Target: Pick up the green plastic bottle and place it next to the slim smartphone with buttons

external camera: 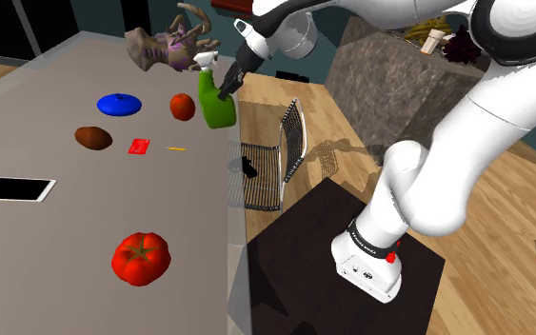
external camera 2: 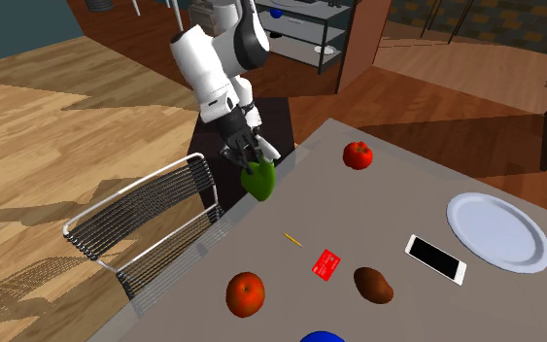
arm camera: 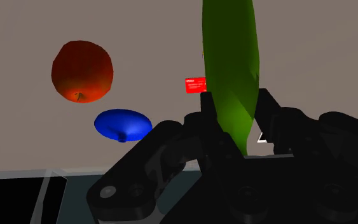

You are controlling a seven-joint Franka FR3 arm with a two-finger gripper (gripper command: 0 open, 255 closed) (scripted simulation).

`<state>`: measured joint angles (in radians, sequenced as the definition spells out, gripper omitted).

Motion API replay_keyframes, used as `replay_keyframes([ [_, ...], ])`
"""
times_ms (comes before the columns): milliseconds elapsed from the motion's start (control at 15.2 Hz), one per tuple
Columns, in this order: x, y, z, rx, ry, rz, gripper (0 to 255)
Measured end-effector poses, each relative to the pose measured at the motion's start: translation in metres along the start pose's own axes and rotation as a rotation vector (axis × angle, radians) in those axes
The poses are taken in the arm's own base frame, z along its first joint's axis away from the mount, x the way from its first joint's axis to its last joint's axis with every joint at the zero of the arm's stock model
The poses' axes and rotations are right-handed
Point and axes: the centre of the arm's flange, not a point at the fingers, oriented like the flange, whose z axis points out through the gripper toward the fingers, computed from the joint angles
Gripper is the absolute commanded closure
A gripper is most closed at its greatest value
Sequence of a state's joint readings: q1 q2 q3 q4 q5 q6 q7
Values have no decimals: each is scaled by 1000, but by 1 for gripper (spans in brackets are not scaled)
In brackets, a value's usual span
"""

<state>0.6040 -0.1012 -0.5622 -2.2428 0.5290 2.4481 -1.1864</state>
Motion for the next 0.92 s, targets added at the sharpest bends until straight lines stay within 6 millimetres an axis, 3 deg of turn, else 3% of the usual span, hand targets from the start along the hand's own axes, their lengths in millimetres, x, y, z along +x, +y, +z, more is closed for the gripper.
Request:
replay_keyframes([
  [924, 37, 0, -63, 0, 0, 0, 255],
])
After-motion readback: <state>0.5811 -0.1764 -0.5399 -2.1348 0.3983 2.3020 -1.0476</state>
